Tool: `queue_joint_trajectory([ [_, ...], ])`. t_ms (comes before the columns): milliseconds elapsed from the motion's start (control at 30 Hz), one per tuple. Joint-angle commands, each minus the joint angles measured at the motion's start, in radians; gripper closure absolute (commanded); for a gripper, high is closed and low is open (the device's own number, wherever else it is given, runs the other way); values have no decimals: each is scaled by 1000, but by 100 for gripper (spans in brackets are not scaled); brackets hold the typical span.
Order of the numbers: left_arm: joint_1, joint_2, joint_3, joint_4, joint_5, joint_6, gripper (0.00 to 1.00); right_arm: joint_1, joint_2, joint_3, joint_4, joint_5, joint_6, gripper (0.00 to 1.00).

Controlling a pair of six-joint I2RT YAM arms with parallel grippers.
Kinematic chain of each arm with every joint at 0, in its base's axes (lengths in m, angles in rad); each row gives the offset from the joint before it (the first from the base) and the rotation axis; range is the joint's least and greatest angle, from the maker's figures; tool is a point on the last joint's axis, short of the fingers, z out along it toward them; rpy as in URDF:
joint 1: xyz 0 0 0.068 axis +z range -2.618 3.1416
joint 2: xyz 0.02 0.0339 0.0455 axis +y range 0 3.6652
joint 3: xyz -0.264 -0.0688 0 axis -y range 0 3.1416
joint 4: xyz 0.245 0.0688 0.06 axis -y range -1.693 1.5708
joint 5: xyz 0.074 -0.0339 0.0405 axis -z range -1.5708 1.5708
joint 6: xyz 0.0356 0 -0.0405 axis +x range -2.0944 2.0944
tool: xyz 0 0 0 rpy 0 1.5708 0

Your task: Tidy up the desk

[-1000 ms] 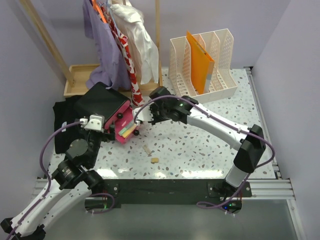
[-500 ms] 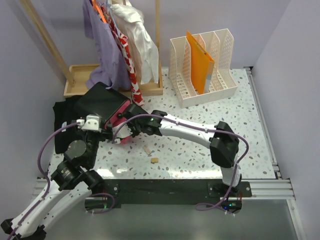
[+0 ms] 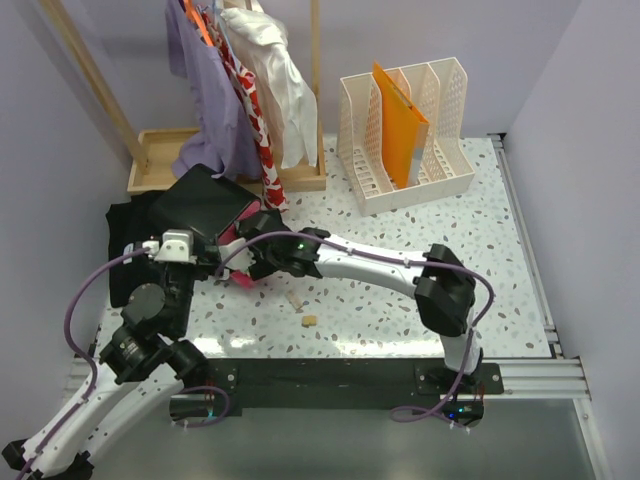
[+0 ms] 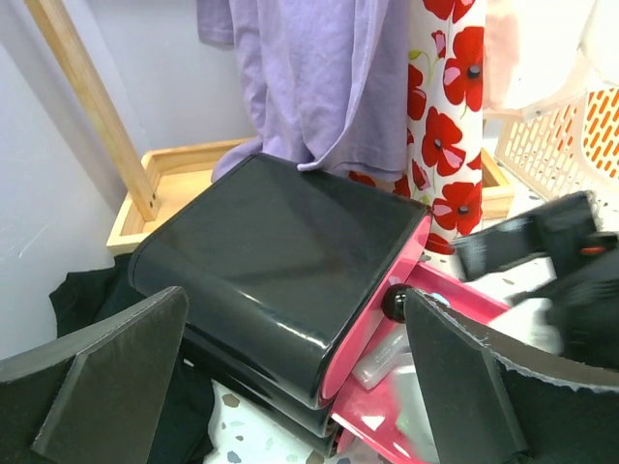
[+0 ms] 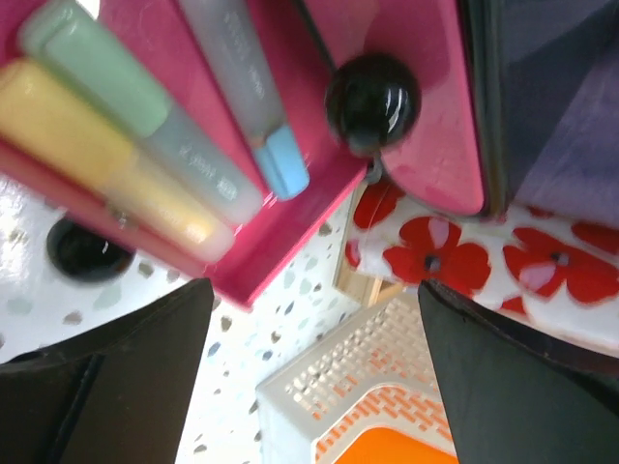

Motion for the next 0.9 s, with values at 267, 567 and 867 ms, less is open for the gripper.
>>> queue_joint_trajectory([
  [267, 1, -6, -47, 53, 113, 4, 0, -85, -493, -314, -80, -304, 232, 1],
  [567, 0, 62, -64, 77, 218, 1, 0, -339, -757, -548, -42, -608, 471, 1],
  [867, 0, 190, -27, 51, 314, -64, 0, -612, -961, -834, 166, -851, 778, 1],
])
